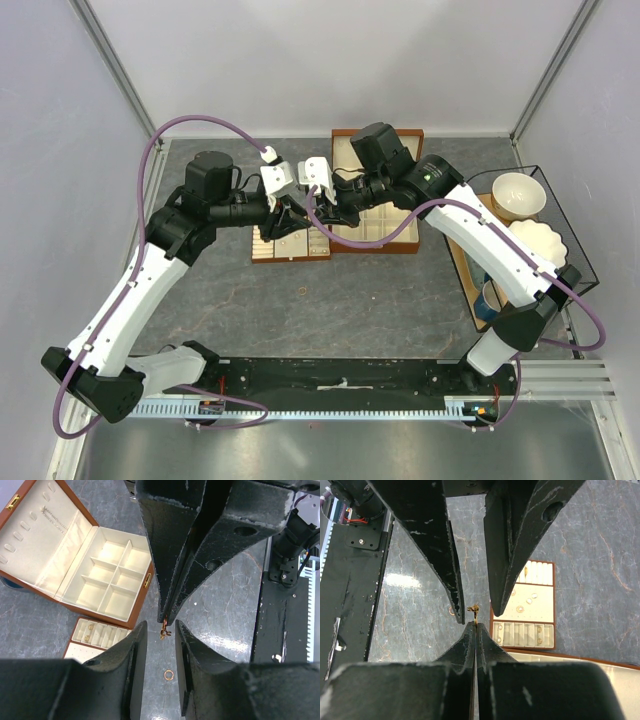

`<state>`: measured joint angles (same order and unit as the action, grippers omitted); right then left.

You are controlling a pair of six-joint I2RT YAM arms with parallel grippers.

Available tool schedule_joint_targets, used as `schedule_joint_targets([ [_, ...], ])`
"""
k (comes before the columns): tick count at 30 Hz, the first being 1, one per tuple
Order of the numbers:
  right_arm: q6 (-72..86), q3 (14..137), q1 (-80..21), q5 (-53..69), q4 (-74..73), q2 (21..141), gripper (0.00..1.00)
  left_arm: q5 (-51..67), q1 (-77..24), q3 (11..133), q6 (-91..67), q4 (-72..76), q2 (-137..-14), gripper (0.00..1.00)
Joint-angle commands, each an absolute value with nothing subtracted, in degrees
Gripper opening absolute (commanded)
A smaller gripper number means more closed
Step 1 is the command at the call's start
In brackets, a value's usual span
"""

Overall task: Organize the mixed jewelry
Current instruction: Pick up the jewelry from the center of the board.

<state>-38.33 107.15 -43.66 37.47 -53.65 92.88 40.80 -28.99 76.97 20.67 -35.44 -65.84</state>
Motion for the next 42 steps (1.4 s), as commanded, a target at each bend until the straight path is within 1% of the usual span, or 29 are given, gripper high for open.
schedule_joint_targets([
  [1, -37.79, 108.02, -43.86, 37.88, -52.38, 91.93, 0.0, 41.75, -29.18, 76.99, 21.97, -34.28, -64.95, 0.37],
  [9, -37.79, 108.02, -43.86, 37.88, -52.38, 91.76, 0.0, 41.57, -29.27, 76.29, 22.5, -34.28, -64.86, 0.37],
  [21, -37.79, 107.84, -43.77, 38.06, -52.38, 91.41, 0.0, 41.13, -29.27, 76.03, 22.67, -34.54, -64.95, 0.27],
  [24, -37.79, 108.19, -43.68, 37.97, -52.38, 91.41, 0.0, 41.31, -29.18, 75.85, 22.68, -34.63, -64.95, 0.23],
  [26, -37.53, 108.46, -43.59, 38.23, -52.29, 91.49, 0.0, 41.66, -29.18, 75.76, 22.85, -34.63, -65.21, 0.18],
  [27, -37.62, 108.54, -43.51, 38.23, -52.29, 91.49, 0.0, 41.66, -29.27, 75.76, 22.68, -34.63, -65.21, 0.15],
  [28, -37.53, 108.46, -43.59, 38.32, -52.29, 91.41, 0.0, 41.66, -29.18, 75.76, 22.68, -34.63, -65.3, 0.08],
  [30, -37.35, 108.46, -43.51, 38.23, -52.29, 91.41, 0.0, 41.75, -29.27, 75.85, 22.59, -34.54, -65.48, 0.03],
  [33, -36.83, 108.37, -43.59, 37.97, -51.86, 91.32, 0.01, 41.84, -29.27, 75.85, 22.41, -34.54, -65.48, 0.02],
  [35, -36.39, 108.28, -43.51, 37.36, -51.33, 91.14, 0.04, 41.75, -29.27, 75.94, 22.24, -34.37, -65.39, 0.01],
  [37, -35.95, 108.02, -43.5, 37.0, -50.98, 90.97, 0.12, 41.75, -29.18, 76.03, 22.15, -34.37, -65.48, 0.01],
  [39, -35.42, 107.76, -43.42, 36.57, -50.63, 90.88, 0.25, 41.75, -29.27, 76.11, 21.97, -34.28, -65.48, 0.02],
  [42, -35.16, 107.14, -43.42, 35.86, -50.45, 90.7, 0.41, 41.66, -29.18, 76.2, 21.88, -34.1, -65.48, 0.01],
])
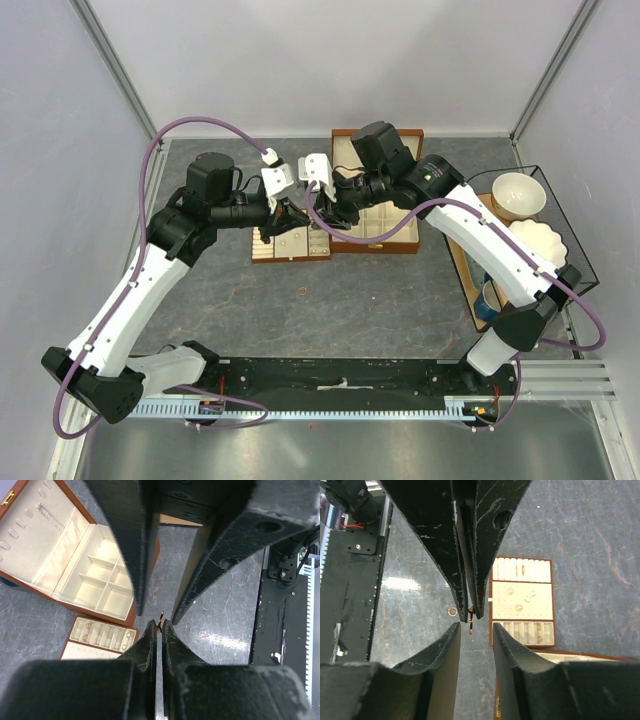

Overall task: Organize the mixed jewelry
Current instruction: Pick up the jewelry from the center of the board.

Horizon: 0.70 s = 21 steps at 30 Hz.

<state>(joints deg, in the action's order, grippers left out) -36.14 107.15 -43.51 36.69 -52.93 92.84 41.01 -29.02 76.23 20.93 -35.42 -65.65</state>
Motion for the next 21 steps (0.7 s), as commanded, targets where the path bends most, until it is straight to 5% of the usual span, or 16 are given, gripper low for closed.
schedule_joint_targets([
  [1, -35.07, 107.14, -43.42, 35.69, -50.36, 90.53, 0.42, 41.57, -29.18, 76.2, 21.97, -34.1, -65.48, 0.02],
  [8, -35.59, 106.17, -43.5, 33.58, -50.27, 89.74, 0.54, 40.52, -29.18, 76.11, 21.97, -34.1, -65.48, 0.02],
  [21, -37.7, 101.08, -40.34, 30.32, -49.57, 84.47, 0.55, 33.84, -28.3, 72.78, 27.77, -36.56, -65.39, 0.02],
])
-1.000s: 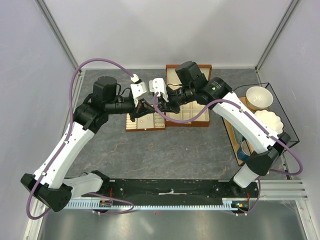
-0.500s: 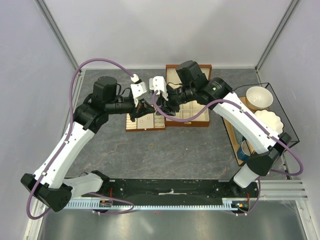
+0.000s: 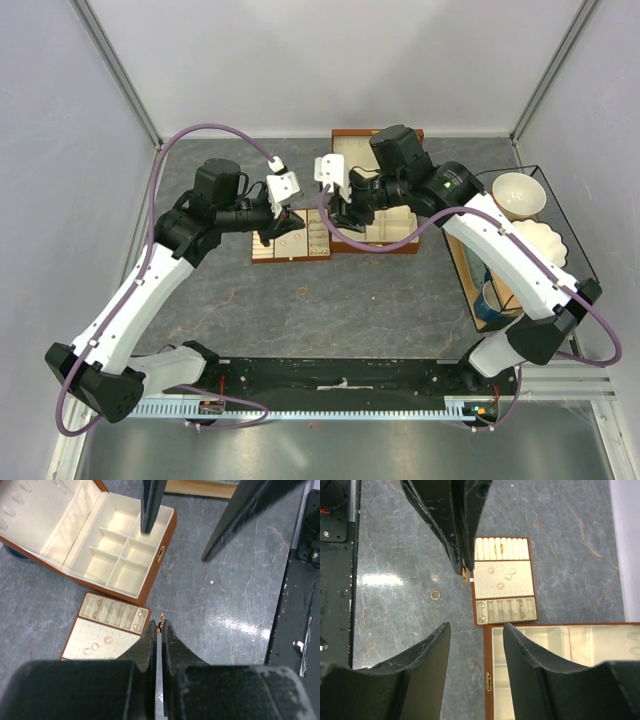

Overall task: Organize the mixed jewelry
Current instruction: Pick up the jewelry from the center of the board, then place the jewelry in the compartment layer.

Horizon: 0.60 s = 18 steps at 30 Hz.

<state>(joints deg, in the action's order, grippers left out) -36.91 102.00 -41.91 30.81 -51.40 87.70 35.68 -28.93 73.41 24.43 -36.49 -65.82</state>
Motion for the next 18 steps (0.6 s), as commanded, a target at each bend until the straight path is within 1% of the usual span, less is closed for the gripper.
schedule_joint_targets([
  [1, -37.71, 100.81, -39.82, 30.32, -49.48, 84.29, 0.54, 34.27, -28.13, 72.69, 27.77, -36.48, -65.3, 0.02],
  [6, -38.84, 98.53, -39.2, 30.06, -49.39, 83.41, 0.54, 34.19, -26.37, 73.82, 28.82, -37.09, -65.04, 0.02],
  [9, -39.29, 97.74, -38.06, 29.8, -49.04, 83.06, 0.54, 34.8, -23.56, 76.01, 33.3, -41.21, -67.75, 0.02],
  [10, -39.37, 97.47, -37.53, 29.79, -49.13, 82.97, 0.54, 35.67, -21.12, 76.81, 34.96, -42.87, -68.81, 0.02],
  [13, -39.46, 96.77, -36.83, 30.06, -48.96, 82.53, 0.54, 38.67, -15.5, 80.76, 43.57, -51.66, -73.98, 0.02],
  [14, -39.46, 96.25, -36.57, 30.06, -48.87, 82.53, 0.54, 38.93, -14.51, 82.42, 48.73, -54.38, -75.4, 0.02],
  [15, -39.46, 96.07, -36.48, 30.06, -48.78, 82.36, 0.54, 37.72, -13.72, 83.05, 51.22, -57.97, -76.63, 0.02],
  [18, -39.38, 95.1, -35.86, 30.32, -48.34, 82.53, 0.54, 33.33, -12.39, 83.23, 58.26, -61.25, -80.5, 0.02],
])
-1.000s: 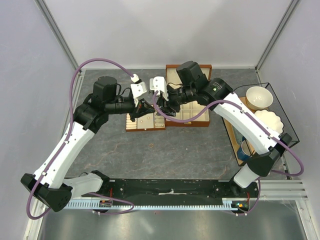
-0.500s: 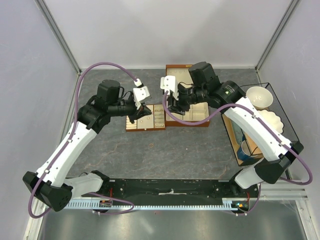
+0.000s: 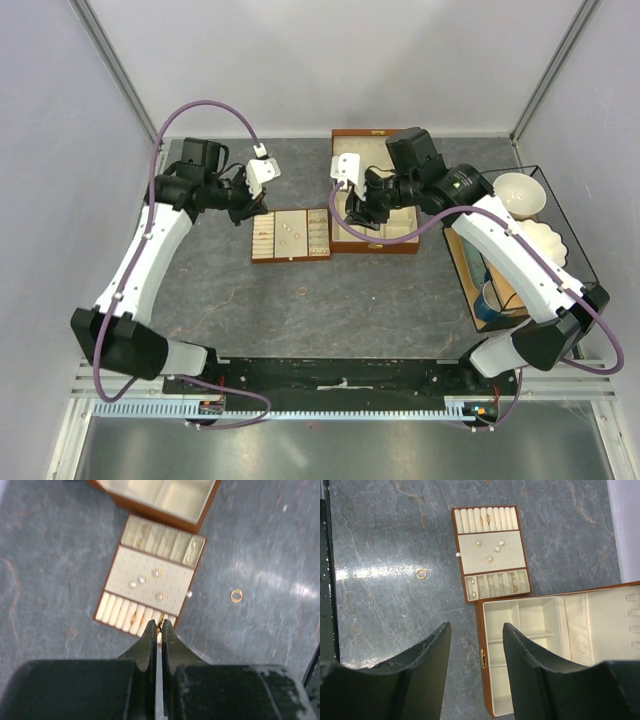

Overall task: Organize the mixed jewelry
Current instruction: Place the jewelry in the compartment layer.

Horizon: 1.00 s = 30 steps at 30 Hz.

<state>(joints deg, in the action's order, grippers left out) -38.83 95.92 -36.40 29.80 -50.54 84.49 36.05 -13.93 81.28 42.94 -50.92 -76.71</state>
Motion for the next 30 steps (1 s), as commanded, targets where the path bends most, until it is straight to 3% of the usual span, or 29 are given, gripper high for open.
schedule_joint_targets([
  [1, -39.29, 94.92, -35.77, 30.5, -48.25, 82.7, 0.54, 32.53, -12.22, 83.15, 59.4, -61.78, -81.46, 0.02],
  [12, -38.85, 94.13, -35.68, 31.11, -47.81, 84.55, 0.54, 25.76, -11.87, 82.35, 67.15, -60.56, -94.91, 0.01],
  [30, -38.85, 93.51, -35.51, 31.38, -47.9, 85.96, 0.54, 21.97, -11.6, 80.86, 69.43, -53.7, -105.46, 0.02],
])
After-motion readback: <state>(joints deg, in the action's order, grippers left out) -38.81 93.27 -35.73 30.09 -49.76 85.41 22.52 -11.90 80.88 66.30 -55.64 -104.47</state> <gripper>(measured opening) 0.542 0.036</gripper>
